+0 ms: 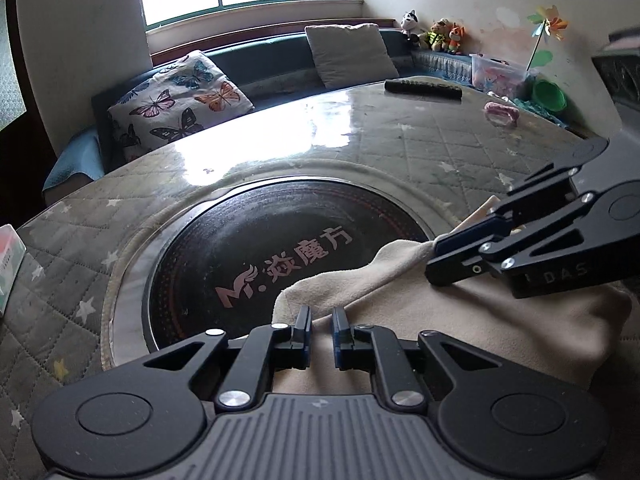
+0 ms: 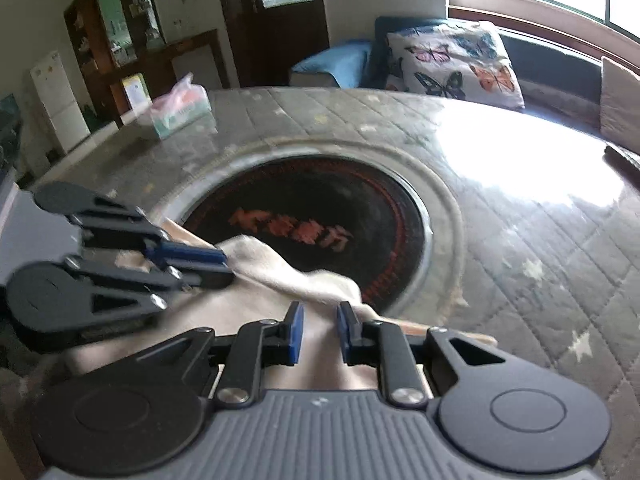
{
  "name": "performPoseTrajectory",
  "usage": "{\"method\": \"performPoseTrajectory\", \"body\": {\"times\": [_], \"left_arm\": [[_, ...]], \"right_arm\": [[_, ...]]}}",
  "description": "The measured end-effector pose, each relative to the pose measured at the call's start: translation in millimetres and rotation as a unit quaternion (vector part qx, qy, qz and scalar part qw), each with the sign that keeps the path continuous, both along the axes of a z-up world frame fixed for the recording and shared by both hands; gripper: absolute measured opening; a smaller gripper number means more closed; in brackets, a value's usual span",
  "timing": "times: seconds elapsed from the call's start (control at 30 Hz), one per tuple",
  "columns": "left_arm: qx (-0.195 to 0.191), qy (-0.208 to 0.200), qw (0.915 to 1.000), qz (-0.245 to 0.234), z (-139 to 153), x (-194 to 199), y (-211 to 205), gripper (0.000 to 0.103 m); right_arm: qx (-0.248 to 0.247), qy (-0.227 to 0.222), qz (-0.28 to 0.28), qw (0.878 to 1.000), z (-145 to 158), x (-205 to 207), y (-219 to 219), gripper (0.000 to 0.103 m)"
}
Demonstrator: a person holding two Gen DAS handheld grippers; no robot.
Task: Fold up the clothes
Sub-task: 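Fold the hem toward the collar with both grippers and release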
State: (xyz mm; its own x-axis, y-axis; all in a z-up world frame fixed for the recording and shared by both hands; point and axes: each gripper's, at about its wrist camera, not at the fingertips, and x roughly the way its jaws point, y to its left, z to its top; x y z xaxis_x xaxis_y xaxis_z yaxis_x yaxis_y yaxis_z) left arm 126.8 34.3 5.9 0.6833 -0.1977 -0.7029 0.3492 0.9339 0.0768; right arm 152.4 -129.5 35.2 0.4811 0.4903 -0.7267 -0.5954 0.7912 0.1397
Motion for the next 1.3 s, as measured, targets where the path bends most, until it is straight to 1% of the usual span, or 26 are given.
{"method": "performPoseTrajectory", "body": {"times": [0.17, 0.6, 0.67, 0.7, 0.73, 0.8, 0.93, 1.07, 1.23, 1.3], "left_arm": [[0.006, -0.003, 1.0000, -0.001, 1, -2, -2, 0.012], [0.010, -0.011, 0.9999, 0.006, 2, -7, -3, 0.013], [0.008, -0.014, 0.9998, 0.009, 5, -10, -4, 0.013], [0.005, -0.017, 0.9998, 0.009, 8, -14, -5, 0.017], [0.002, -0.021, 0.9997, 0.009, 10, -18, -5, 0.023], [-0.001, -0.031, 0.9995, 0.009, 17, -30, -6, 0.030], [-0.004, -0.050, 0.9988, 0.003, 26, -63, -9, 0.031], [-0.015, -0.051, 0.9986, -0.006, 24, -92, -15, 0.031], [-0.011, -0.041, 0.9991, 0.003, 7, -104, -19, 0.031], [-0.013, -0.045, 0.9989, 0.010, 4, -106, -17, 0.032]], "right_arm": [[-0.001, -0.006, 0.000, 1.000, 5, -8, -8, 0.018], [-0.038, -0.022, 0.036, 0.998, 11, -63, -19, 0.017], [-0.034, -0.035, 0.040, 0.998, 18, -71, -20, 0.017], [-0.029, -0.041, 0.043, 0.998, 22, -76, -20, 0.018], [-0.024, -0.044, 0.048, 0.998, 25, -80, -19, 0.018], [-0.021, -0.049, 0.060, 0.997, 28, -87, -15, 0.019], [-0.038, -0.061, 0.071, 0.995, 23, -100, -7, 0.019], [-0.039, -0.064, 0.074, 0.994, 20, -111, -6, 0.019], [-0.045, -0.059, 0.064, 0.995, 5, -113, -5, 0.018], [-0.044, -0.057, 0.060, 0.996, -1, -113, -5, 0.018]]}}
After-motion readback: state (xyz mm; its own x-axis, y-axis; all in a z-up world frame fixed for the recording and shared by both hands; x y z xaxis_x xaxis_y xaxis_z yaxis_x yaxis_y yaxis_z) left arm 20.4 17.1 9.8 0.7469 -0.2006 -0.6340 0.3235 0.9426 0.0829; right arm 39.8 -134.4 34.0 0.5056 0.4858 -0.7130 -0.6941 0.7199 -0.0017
